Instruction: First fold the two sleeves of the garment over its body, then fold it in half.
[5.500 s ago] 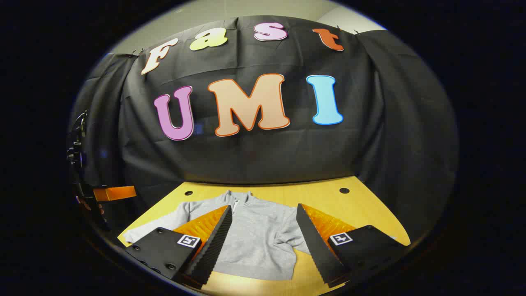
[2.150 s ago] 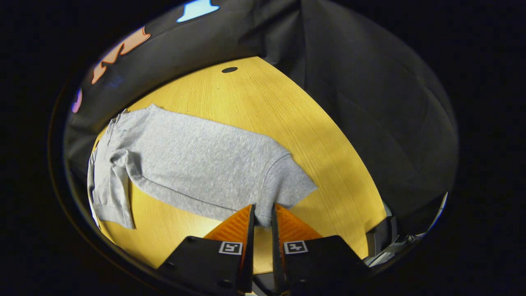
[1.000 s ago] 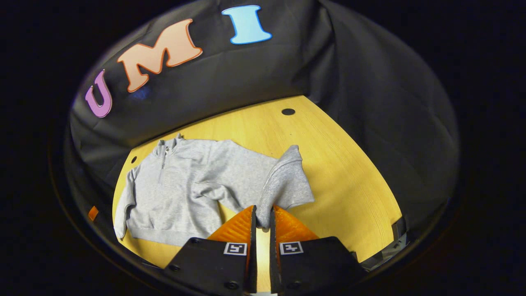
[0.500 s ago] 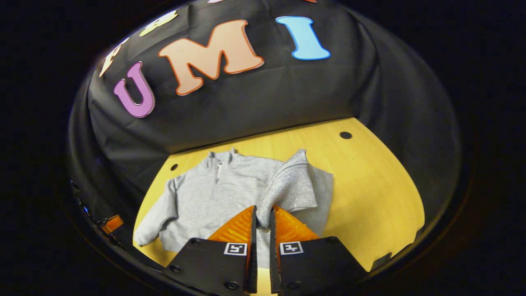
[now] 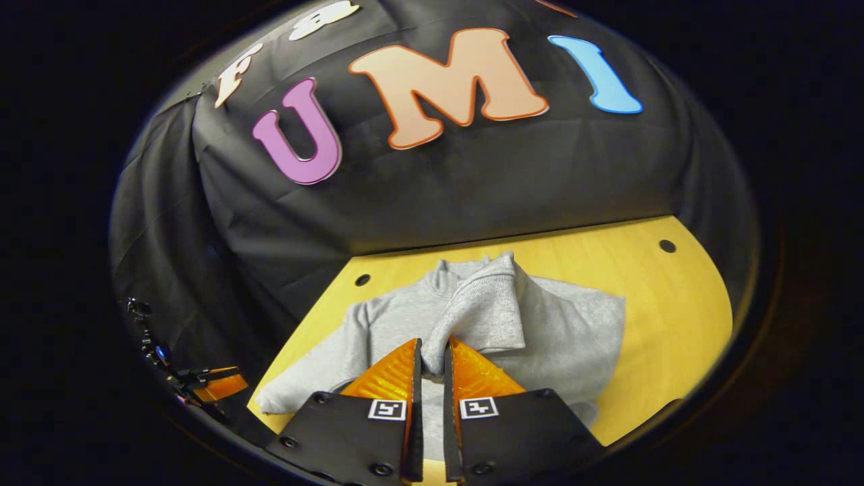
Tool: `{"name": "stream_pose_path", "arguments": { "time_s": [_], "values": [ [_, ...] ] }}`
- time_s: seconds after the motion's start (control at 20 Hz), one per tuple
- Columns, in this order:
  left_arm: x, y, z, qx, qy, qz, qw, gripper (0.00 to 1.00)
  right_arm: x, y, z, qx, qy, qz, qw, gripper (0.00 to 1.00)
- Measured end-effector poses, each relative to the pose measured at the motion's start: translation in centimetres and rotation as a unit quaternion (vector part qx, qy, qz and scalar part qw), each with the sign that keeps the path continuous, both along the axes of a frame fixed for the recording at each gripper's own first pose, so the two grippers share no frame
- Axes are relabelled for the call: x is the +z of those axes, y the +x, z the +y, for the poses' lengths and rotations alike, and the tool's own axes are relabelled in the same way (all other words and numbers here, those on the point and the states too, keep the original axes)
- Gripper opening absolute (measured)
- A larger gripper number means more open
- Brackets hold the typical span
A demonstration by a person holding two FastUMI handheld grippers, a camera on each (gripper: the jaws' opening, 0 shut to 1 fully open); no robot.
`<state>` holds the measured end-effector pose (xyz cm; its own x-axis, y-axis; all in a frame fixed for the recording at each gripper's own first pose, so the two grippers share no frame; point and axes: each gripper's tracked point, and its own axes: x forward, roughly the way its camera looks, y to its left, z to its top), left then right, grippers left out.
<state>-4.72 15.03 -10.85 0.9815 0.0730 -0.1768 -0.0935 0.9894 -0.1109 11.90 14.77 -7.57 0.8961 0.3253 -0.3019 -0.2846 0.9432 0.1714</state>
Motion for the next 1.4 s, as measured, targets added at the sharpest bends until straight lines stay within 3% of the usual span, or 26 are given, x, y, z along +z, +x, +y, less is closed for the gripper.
{"name": "stream_pose_path", "arguments": {
  "time_s": [0.25, 0.5, 0.85, 0.95, 1.0, 1.2, 1.25, 1.3, 1.4],
  "values": [
    [-1.3, -1.9, 2.6, 0.035, -0.012, 0.006, 0.999, 0.94, -0.4, 0.4, 9.1, 0.095, 0.028, -0.009, 0.995, 0.14],
    [-3.4, -4.7, 5.5, 0.078, -0.030, 0.017, 0.996, 0.94, -2.9, 2.6, 16.0, 0.137, 0.048, 0.005, 0.989, 0.14],
    [-7.9, -7.8, 9.4, 0.133, -0.050, 0.052, 0.989, 0.94, -8.5, 6.7, 18.6, 0.124, 0.031, 0.038, 0.991, 0.14],
    [-8.9, -8.1, 9.8, 0.139, -0.050, 0.062, 0.987, 0.95, -8.9, 6.8, 18.3, 0.116, 0.035, 0.048, 0.991, 0.19],
    [-9.4, -8.0, 10.1, 0.143, -0.048, 0.068, 0.986, 0.95, -9.4, 6.8, 18.7, 0.122, 0.040, 0.052, 0.990, 0.28],
    [-10.8, -7.9, 10.7, 0.149, -0.038, 0.087, 0.984, 0.94, -8.8, 6.3, 18.2, 0.126, 0.028, 0.043, 0.991, 0.90],
    [-11.1, -7.8, 10.8, 0.148, -0.035, 0.091, 0.984, 0.94, -8.7, 6.2, 18.0, 0.125, 0.019, 0.037, 0.991, 0.97],
    [-11.4, -7.9, 10.9, 0.148, -0.033, 0.097, 0.984, 0.94, -8.5, 6.0, 17.5, 0.123, 0.007, 0.029, 0.992, 0.92],
    [-12.1, -7.4, 11.2, 0.148, -0.030, 0.105, 0.983, 0.95, -8.0, 5.6, 16.4, 0.115, -0.016, 0.011, 0.993, 0.97]
  ]
}}
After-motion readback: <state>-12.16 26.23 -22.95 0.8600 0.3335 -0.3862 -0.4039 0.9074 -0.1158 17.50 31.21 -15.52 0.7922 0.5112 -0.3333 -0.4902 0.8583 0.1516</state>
